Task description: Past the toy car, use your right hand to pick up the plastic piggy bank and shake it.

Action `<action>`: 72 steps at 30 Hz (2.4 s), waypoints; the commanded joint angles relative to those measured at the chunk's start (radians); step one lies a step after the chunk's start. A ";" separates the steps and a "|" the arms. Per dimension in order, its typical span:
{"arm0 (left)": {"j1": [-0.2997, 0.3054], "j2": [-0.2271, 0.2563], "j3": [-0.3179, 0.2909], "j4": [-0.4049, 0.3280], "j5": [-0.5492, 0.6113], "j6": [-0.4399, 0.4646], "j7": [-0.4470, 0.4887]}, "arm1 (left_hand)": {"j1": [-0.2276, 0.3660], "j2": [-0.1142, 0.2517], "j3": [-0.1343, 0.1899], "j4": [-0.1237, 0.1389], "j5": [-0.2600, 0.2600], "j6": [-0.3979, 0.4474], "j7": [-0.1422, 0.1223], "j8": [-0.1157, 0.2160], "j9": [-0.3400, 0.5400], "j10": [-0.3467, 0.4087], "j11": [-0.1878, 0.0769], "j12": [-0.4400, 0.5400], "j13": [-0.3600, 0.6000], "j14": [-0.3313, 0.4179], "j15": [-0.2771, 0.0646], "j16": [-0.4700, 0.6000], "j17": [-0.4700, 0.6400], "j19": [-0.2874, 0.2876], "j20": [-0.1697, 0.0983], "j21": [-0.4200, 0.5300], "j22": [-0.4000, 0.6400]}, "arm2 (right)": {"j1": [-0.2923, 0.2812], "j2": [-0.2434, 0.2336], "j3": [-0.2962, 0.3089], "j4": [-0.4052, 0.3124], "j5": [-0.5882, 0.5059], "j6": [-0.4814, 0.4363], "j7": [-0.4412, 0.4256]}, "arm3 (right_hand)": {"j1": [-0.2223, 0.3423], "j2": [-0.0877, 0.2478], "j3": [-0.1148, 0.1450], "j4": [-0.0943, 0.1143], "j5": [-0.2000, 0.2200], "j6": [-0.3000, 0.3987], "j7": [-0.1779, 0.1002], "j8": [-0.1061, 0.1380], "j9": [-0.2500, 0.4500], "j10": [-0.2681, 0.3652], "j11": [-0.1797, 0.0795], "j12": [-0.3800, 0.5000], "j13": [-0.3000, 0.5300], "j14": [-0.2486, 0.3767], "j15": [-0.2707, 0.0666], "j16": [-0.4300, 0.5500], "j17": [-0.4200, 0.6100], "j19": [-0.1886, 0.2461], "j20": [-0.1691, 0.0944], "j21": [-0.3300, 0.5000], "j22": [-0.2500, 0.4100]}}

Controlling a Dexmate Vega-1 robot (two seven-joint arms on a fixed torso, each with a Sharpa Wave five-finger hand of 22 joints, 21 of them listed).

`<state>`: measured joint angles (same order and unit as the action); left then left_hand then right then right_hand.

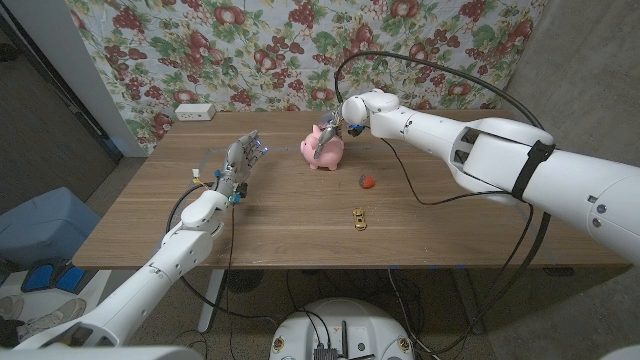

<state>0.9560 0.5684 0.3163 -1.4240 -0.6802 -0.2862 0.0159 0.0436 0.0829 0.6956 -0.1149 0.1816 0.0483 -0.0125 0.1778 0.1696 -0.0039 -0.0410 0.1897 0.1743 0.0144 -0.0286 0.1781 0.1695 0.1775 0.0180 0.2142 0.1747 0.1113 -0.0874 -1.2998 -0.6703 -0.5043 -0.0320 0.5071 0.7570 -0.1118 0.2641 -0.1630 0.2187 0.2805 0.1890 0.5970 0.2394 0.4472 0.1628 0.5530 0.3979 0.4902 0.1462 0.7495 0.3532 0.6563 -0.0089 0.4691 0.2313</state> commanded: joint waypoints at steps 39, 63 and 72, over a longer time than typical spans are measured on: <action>0.004 0.008 0.002 -0.013 0.005 -0.006 -0.013 | -0.009 0.038 0.006 -0.001 0.003 0.002 0.000 0.003 0.004 0.008 0.001 0.003 0.004 0.007 -0.018 0.001 0.002 0.012 0.003 -0.007 0.002 | -0.203 -0.271 0.254 -0.374 0.150 0.030 -0.240 | 0.311 0.183 0.163 -0.010 0.175 0.654 -0.095 0.161 0.104 0.619 -0.189 0.178 0.253 0.552 -0.355 0.237 0.540 0.076 0.003 0.168 0.028; -0.012 0.003 0.009 -0.002 0.008 -0.001 -0.018 | -0.008 0.037 0.008 -0.002 0.002 0.002 0.000 0.003 0.004 0.007 -0.001 0.003 0.004 0.007 -0.017 0.001 0.002 0.012 0.003 -0.010 0.002 | -0.302 -0.344 0.352 -0.491 0.178 0.009 -0.348 | 0.308 0.162 0.197 -0.001 0.252 0.653 -0.088 0.184 0.160 0.637 -0.202 0.219 0.333 0.571 -0.357 0.270 0.659 0.098 0.001 0.233 0.033; -0.019 0.000 0.012 0.004 0.010 -0.001 -0.020 | -0.008 0.037 0.008 -0.003 0.002 0.003 0.001 0.004 0.004 0.007 -0.001 0.003 0.004 0.005 -0.016 0.000 0.002 0.012 0.003 -0.011 0.002 | -0.346 -0.368 0.401 -0.529 0.216 0.016 -0.391 | 0.302 0.157 0.206 0.001 0.271 0.654 -0.085 0.185 0.169 0.636 -0.202 0.218 0.339 0.570 -0.357 0.275 0.693 0.094 0.001 0.248 0.033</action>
<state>0.9454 0.5721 0.3247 -1.4269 -0.6727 -0.2905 -0.0013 0.0437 0.0830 0.6956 -0.1149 0.1816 0.0483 -0.0125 0.1778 0.1697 -0.0039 -0.0410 0.1897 0.1743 0.0180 -0.0322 0.1781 0.1695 0.1827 0.0231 0.2068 0.1744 -0.1836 -0.4243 -0.9537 -1.1490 -0.3248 -0.0184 0.1646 0.8253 -0.1804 0.2641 -0.1629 0.2252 0.3581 0.1911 0.7172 0.2881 0.5773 0.2573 0.6167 0.5445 0.5797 0.1893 0.7899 0.6297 0.7382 0.0090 0.7077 0.2619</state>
